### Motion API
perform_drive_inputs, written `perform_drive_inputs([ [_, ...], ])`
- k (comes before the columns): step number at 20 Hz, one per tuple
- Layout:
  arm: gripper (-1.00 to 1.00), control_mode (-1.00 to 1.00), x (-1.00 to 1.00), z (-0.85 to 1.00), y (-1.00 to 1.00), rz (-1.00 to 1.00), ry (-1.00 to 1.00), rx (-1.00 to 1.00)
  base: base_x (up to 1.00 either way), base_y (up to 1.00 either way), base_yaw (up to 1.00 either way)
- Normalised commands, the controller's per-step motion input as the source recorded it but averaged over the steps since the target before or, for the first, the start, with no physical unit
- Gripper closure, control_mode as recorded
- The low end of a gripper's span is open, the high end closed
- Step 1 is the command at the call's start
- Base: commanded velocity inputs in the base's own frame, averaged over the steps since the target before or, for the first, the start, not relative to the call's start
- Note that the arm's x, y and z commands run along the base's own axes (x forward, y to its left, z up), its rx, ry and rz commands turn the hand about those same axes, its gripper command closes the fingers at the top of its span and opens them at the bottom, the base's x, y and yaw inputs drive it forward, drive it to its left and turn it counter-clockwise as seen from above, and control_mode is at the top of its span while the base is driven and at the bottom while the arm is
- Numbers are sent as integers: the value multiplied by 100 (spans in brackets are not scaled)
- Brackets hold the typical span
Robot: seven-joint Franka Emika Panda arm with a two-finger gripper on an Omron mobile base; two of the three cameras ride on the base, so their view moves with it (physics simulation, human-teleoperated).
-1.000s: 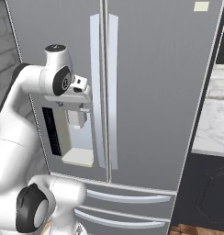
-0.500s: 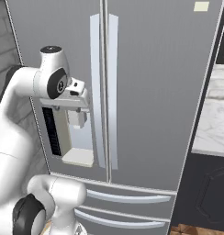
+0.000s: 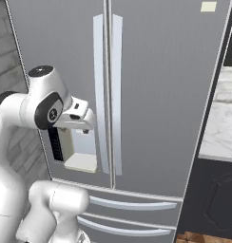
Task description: Take the lemon wedge from the fridge and place it on the plate with fish on the dining counter.
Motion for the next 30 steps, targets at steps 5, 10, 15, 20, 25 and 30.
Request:
perform_drive_inputs([
  [5,-100,-100,0,0,-18,-5,-8,-3,0,0,0],
  [10,-100,-100,0,0,0,0,0,0,0,0,0],
  [15,-100,-100,-1,0,0,0,0,0,0,0,0],
  [20,-100,-100,-56,-12,-10,-1,1,0,0,0,0],
  [25,-100,100,0,0,0,0,0,0,-50,-27,-3],
  [30,-100,100,0,0,0,0,0,0,-15,-47,0],
])
